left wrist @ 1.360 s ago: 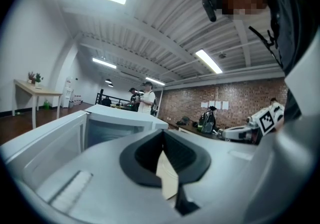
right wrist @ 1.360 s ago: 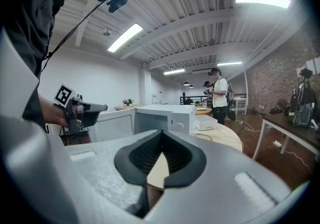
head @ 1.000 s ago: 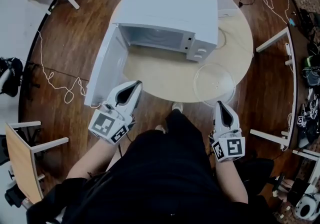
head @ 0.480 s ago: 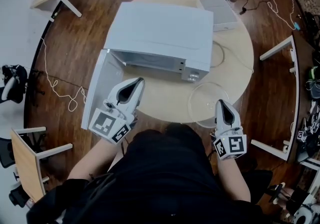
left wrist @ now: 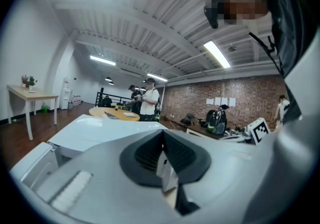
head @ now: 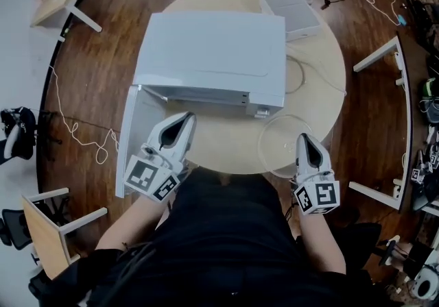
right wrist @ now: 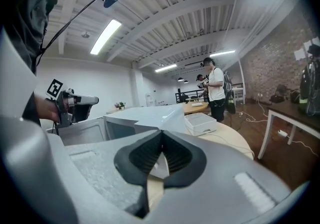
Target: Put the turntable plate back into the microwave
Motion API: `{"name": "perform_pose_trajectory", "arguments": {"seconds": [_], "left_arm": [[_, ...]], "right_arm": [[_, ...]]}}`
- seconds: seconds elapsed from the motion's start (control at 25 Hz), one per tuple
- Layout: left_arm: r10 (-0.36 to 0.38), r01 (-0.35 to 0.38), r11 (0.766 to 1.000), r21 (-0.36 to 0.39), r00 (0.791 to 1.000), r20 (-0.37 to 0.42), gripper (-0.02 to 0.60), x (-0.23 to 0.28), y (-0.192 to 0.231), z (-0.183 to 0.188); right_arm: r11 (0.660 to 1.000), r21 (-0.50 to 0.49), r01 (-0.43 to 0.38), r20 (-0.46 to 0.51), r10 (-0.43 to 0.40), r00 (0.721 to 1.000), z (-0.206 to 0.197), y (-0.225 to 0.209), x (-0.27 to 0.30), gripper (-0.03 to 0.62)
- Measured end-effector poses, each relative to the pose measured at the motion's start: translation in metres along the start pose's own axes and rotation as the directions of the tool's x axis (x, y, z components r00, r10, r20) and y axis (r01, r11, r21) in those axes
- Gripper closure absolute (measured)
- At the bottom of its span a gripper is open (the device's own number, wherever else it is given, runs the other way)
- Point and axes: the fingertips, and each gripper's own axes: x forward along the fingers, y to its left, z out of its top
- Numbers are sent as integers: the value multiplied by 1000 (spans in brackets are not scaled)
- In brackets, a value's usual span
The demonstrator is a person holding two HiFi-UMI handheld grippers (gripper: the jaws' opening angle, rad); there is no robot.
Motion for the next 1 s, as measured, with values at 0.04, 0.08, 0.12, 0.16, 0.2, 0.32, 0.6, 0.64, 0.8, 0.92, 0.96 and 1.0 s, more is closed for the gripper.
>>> {"name": "perform_pose_trajectory", "arguments": {"seconds": [0.04, 0.08, 0.12, 0.16, 0.2, 0.32, 0.6, 0.64, 0.8, 0.92, 0.96, 1.0], "left_arm": [[-8, 8, 1000, -5, 1000, -6, 575, 4, 7, -1], [-18, 18, 1000, -6, 1000, -12, 575, 8, 13, 0], [-32, 32, 999, -2, 999, -15, 575, 11, 18, 1], [-51, 51, 999, 8, 999, -13, 575, 12, 21, 4], [-72, 72, 997, 21, 997, -6, 575, 13, 24, 7], [-115, 114, 993, 28, 993, 32, 575, 16, 38, 17], [-197, 196, 980, 34, 980, 27, 575, 28, 39, 18], [-203, 202, 979, 29, 979, 22, 575, 29, 38, 18], [-230, 230, 973, 28, 973, 8, 575, 32, 33, 16], [-250, 250, 967, 39, 968, -5, 575, 35, 29, 17], [-257, 257, 966, 41, 966, -8, 575, 36, 27, 17], [-264, 264, 964, 42, 965, -10, 575, 38, 25, 17]], "right_arm": [[1000, 4, 23, 5, -23, 1000, 1, -1, 3, 592], [999, 10, 46, 13, -46, 999, 2, -2, 5, 594], [998, 16, 67, 22, -67, 998, 4, -2, 6, 594], [996, 22, 82, 34, -83, 996, 5, 0, 6, 592], [995, 24, 94, 47, -95, 994, 7, 3, 6, 592], [992, 13, 126, 70, -127, 989, 14, 10, 7, 594], [961, 23, 277, 93, -278, 956, 15, -15, -18, 593], [956, 35, 292, 84, -294, 952, 10, -17, -21, 592], [943, 61, 327, 65, -331, 941, -6, -21, -31, 594], [922, 74, 379, 60, -384, 921, -13, -32, -45, 592], [914, 81, 398, 57, -403, 914, -15, -37, -52, 592], [906, 87, 413, 52, -419, 907, -18, -41, -58, 594]]}}
